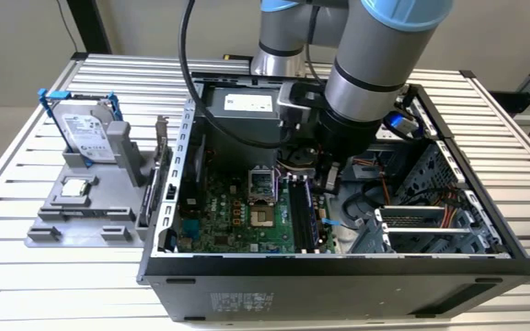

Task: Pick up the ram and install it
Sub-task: 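Press down the ram until it locks into place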

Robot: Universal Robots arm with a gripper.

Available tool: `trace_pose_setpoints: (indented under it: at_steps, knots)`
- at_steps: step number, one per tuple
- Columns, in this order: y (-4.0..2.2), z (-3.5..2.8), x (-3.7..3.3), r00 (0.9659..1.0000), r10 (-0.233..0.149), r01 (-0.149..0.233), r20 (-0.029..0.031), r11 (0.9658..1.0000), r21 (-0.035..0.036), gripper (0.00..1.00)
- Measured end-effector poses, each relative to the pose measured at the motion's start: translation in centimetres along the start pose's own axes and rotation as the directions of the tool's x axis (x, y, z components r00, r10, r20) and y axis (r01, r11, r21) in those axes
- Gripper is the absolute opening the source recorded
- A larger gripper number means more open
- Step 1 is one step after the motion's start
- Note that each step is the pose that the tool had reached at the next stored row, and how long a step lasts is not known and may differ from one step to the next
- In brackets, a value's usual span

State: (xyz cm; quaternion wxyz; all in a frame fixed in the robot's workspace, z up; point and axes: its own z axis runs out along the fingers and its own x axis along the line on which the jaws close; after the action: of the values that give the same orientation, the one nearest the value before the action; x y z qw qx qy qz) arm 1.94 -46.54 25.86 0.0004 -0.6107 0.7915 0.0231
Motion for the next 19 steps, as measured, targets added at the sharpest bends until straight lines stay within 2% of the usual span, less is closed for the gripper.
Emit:
trace_pose_setpoints:
  at_steps: [4,9,13,19]
  knots:
    - [-0.04,-0.01,0.0,0.9991,-0.043,0.043,-0.0007,0.9991,0.001,0.0]
    - [-0.08,0.0,-0.01,0.9953,-0.097,0.097,-0.002,0.9953,0.0015,0.0]
    - [-0.08,-0.01,-0.02,0.9882,-0.153,0.153,-0.0038,0.9882,0.0001,0.0]
    - [-0.09,-0.01,0.0,0.9748,-0.223,0.223,-0.0059,0.9748,-0.0017,0.0]
